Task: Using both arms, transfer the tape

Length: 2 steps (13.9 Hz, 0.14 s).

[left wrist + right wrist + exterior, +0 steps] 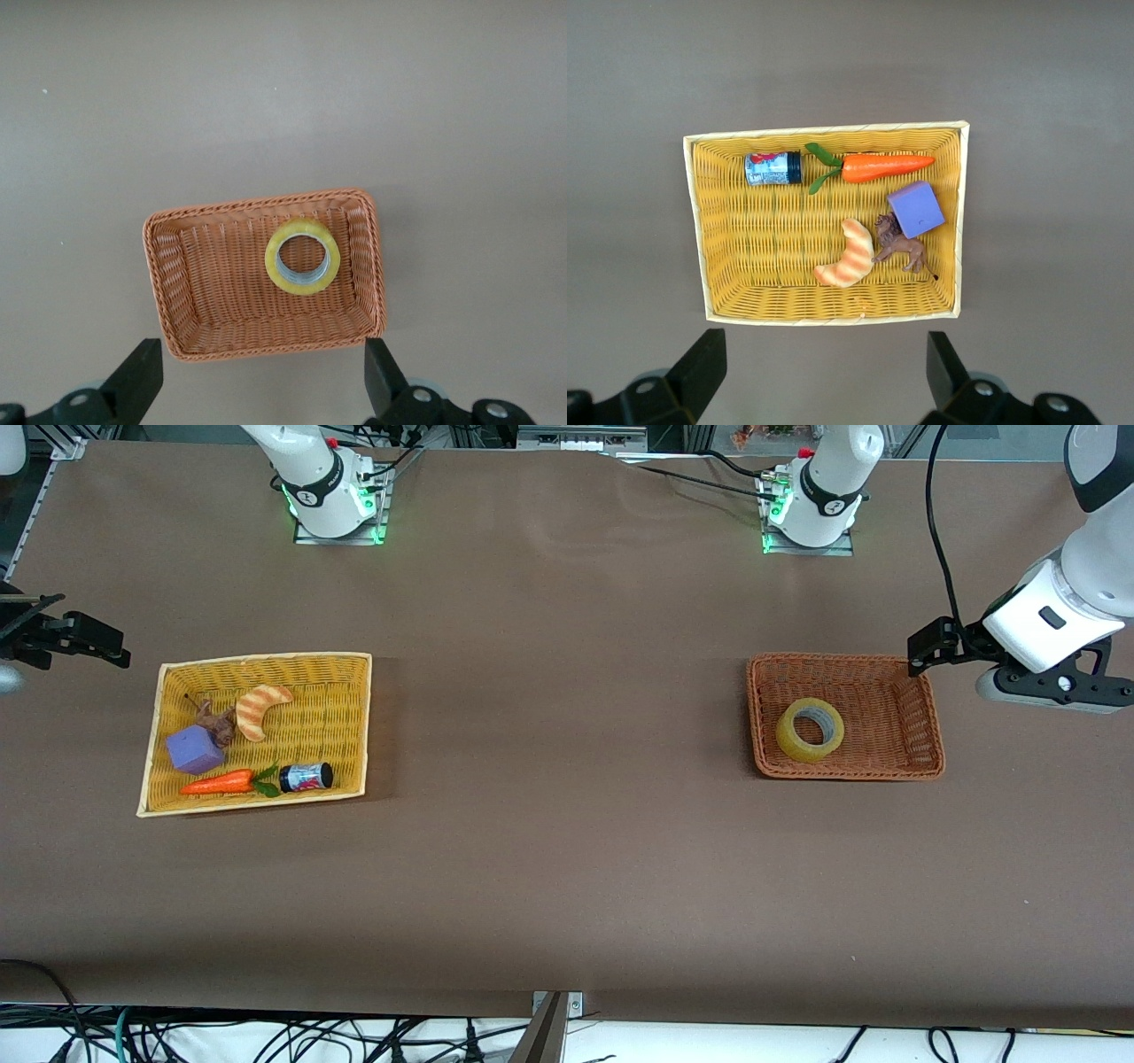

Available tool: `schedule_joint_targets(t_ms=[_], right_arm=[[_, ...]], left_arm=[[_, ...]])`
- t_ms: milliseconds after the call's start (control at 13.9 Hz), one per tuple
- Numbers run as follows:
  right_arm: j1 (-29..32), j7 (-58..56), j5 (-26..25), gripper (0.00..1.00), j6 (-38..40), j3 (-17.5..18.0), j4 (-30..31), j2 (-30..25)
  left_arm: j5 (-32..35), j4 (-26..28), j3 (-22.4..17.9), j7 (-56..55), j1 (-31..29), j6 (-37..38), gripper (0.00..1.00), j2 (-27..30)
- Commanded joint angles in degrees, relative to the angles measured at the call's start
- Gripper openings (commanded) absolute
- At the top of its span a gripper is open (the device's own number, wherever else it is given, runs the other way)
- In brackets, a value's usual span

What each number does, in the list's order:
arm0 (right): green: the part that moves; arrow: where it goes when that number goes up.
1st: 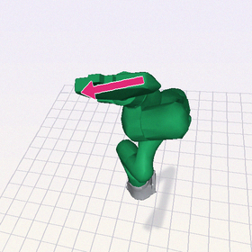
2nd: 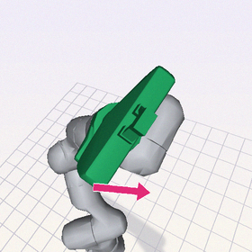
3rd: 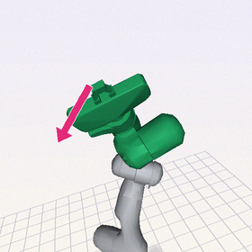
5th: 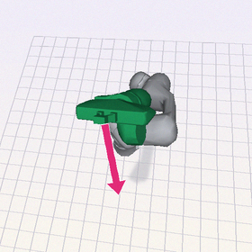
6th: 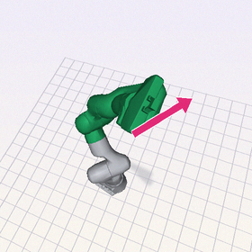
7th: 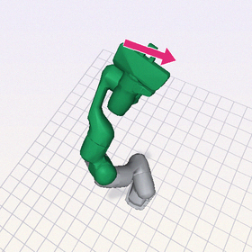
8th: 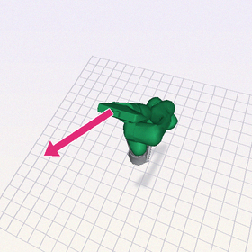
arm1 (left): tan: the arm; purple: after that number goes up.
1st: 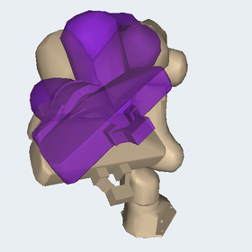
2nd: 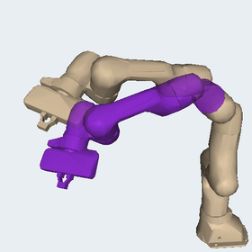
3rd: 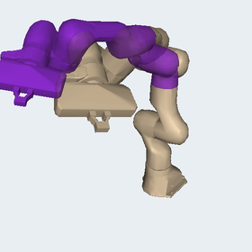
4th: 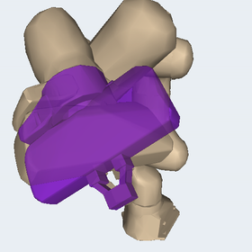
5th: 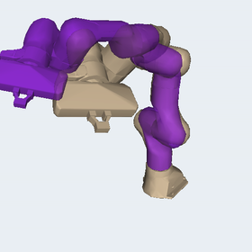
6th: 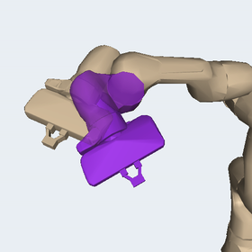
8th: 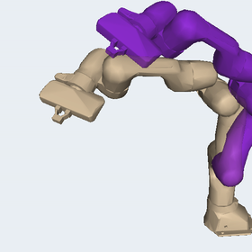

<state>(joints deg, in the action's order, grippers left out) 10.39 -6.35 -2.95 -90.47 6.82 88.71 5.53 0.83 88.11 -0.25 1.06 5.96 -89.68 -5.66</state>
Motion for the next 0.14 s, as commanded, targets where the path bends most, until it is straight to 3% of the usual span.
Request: schedule_joint_targets(t_ms=[0, 72], right_arm=[[0.07, 0.02, 0.32, 1.0, 0.56, 0.21, -1.34, 0.53], [0.07, 0.02, 0.32, 1.0, 0.56, 0.21, -1.34, 0.53]], left_arm=[[-1.27, -2.24, -0.19, -0.18, -0.33, 2.05, 1.0, -0.84], [-1.27, -2.24, -0.19, -0.27, -0.33, 2.05, 1.0, -0.84]])
